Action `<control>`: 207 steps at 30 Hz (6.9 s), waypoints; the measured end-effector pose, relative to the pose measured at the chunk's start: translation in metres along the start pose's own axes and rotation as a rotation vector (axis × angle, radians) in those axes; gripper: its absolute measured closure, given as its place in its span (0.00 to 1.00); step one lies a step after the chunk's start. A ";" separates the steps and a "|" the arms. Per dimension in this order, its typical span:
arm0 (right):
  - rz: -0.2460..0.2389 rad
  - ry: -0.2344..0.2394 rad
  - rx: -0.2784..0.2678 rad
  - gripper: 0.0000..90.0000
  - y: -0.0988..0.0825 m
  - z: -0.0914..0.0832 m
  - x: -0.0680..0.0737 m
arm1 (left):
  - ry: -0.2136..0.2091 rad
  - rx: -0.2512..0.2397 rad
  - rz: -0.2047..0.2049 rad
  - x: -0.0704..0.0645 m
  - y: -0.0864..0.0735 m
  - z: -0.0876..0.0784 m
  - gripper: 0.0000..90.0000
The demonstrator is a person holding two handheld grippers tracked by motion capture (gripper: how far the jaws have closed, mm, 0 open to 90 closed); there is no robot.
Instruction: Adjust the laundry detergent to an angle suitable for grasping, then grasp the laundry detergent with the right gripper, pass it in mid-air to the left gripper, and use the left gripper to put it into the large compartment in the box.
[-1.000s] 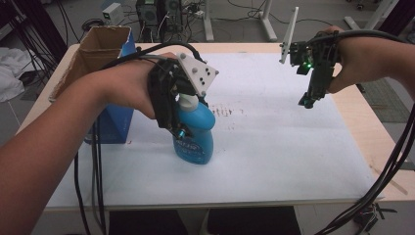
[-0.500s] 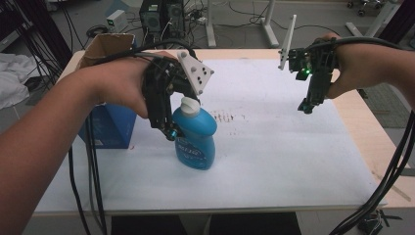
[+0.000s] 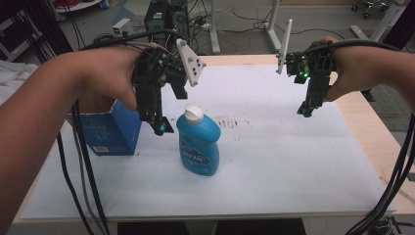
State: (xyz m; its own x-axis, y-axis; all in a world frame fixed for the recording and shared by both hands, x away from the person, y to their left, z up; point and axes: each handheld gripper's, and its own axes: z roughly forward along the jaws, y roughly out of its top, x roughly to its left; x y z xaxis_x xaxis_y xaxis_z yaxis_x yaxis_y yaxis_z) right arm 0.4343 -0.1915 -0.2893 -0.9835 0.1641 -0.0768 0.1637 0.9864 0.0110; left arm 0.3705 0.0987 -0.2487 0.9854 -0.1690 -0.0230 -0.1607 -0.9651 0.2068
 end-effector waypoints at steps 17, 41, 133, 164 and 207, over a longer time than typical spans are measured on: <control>-0.023 0.000 -0.009 0.02 0.006 -0.005 -0.003 | -0.012 0.100 -0.144 0.020 -0.016 -0.012 0.02; -0.010 -0.002 -0.022 0.02 0.002 -0.006 -0.009 | -0.011 0.158 -0.180 0.033 -0.014 -0.014 0.02; 0.149 0.191 -0.904 0.02 0.081 0.104 0.119 | 0.016 0.149 -0.170 0.016 -0.016 -0.010 0.02; 0.202 0.086 -1.076 0.16 0.097 0.119 0.131 | 0.020 0.154 -0.175 0.016 -0.021 -0.007 0.02; 0.137 0.054 -1.115 0.45 0.097 0.123 0.138 | 0.015 0.163 -0.182 0.017 -0.023 -0.005 0.02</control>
State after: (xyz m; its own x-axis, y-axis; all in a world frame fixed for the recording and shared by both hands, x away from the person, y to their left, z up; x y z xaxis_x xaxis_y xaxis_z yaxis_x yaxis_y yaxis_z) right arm 0.3244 -0.0736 -0.4211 -0.9689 0.2449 0.0364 0.1366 0.4060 0.9036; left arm 0.3910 0.1188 -0.2490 0.9995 0.0121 -0.0304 0.0133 -0.9991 0.0401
